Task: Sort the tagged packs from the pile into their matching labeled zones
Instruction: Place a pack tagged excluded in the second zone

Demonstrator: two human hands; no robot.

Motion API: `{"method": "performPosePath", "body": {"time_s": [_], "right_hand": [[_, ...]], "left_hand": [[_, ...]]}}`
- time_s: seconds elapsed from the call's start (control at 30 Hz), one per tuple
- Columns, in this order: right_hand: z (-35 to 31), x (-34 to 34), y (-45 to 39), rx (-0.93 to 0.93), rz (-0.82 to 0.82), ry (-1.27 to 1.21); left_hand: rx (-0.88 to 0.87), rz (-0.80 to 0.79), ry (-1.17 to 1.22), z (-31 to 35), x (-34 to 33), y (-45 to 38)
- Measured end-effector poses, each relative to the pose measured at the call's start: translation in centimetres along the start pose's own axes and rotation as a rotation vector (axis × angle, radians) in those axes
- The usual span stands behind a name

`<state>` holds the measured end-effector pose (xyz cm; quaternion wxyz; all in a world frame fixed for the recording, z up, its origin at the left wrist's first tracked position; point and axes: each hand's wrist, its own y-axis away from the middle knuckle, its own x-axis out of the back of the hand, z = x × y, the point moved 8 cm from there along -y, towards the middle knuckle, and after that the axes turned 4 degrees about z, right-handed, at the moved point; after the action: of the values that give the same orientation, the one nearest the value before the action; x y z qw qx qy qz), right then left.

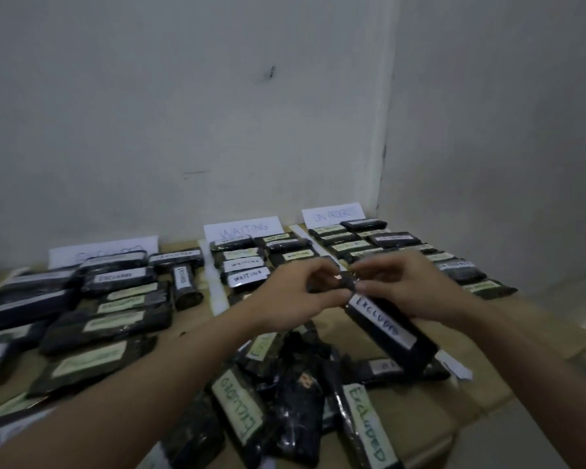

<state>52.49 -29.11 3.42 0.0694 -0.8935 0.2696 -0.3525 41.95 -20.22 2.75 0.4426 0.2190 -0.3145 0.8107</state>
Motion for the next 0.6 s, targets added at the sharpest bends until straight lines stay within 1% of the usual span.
{"method": "performPosePath", "body": {"time_s": [0.07,0.13,0.2,0.23,0.3,0.4,0.47,0.6], "right_hand": [[-2.7,0.6,-0.7,0.071,0.092,-0.026],[-5.0,0.1,-1.4,0.112,0.145,-0.129],[-7.2,-0.9,-1.9,0.183,0.191,-0.171],[-8.2,-1.6,-2.1,0.215,0.211,-0.158],[-9.8,-3.3,-2.5,0.267,0.222,-0.085],[-11.8,-6.7,-3.0,0.343,0.157,0.041],[-13.4,-8.9,-3.2,0.412,0.121,0.111],[-17.4,-12.9,-3.1,0.529,0.06,0.132]], "left_hand": [[0.06,0.027,0.169,0.0,0.3,0.6],[0.114,0.062,0.372,0.0,1.1,1.3],[0.154,0.137,0.565,-0.4,2.6,2.2],[0.167,0.192,0.621,-0.8,3.7,2.7],[0.193,0.305,0.666,-2.0,6.1,4.1],[0.234,0.473,0.708,-3.9,10.5,6.7],[0.255,0.575,0.693,-4.9,13.9,8.9],[0.301,0.733,0.672,-6.4,19.9,13.5]]}}
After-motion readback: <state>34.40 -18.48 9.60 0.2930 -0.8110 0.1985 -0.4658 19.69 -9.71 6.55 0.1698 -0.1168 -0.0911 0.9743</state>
